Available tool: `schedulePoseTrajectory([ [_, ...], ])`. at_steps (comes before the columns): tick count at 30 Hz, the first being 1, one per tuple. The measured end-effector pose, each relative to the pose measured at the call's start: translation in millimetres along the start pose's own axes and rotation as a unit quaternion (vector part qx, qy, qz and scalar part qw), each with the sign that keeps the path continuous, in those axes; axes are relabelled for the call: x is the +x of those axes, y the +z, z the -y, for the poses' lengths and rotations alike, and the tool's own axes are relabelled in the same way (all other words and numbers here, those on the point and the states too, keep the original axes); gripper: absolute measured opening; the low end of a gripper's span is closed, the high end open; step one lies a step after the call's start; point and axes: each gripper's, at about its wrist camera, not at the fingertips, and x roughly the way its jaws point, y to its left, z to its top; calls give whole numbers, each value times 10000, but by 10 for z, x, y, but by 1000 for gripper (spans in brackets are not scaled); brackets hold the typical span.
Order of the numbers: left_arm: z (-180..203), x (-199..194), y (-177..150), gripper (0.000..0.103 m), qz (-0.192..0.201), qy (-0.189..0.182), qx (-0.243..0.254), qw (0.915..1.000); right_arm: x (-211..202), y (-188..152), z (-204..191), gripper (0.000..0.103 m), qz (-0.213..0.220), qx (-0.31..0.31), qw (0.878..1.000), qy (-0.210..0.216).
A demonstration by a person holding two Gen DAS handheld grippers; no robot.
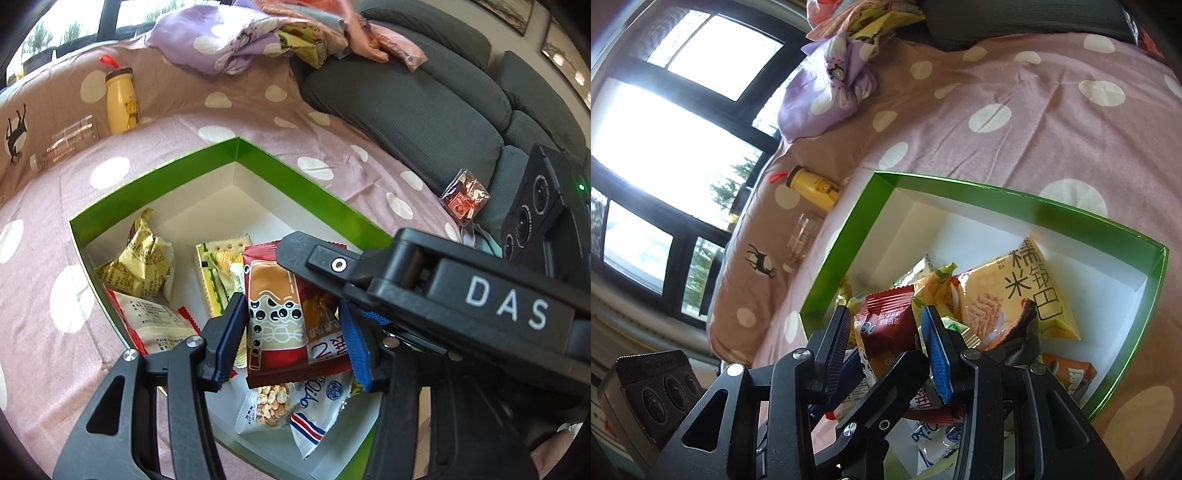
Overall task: Organize snacks
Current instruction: 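Carry the red pack into the green box and open the right gripper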
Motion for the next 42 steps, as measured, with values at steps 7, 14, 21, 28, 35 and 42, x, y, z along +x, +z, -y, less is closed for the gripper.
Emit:
schedulePoseTrajectory([
  [7, -27, 42, 4, 49, -97, -32, -70, 9999, 50, 5, 31, 44, -88, 64, 9998, -136],
  [14, -55, 76, -3, 50, -175, 12, -142, 9997, 60, -3, 40, 44, -106, 81, 9997, -218],
  [21, -74, 101, 4, 51, -193, 49, -164, 9997, 80, -13, 31, 44, -101, 56, 9995, -307],
  [28, -127, 123, -1, 53, -138, 269, -321, 9990, 81, -21, 25, 44, -102, 23, 9992, -389],
  [35, -143, 123, -6, 57, -147, 218, -331, 9991, 86, -31, 24, 44, -123, 33, 9991, -416],
  [42, -8, 38, -15, 63, 136, 255, 29, 9996, 10, -36, 8, 44, 92, -46, 9977, -664],
])
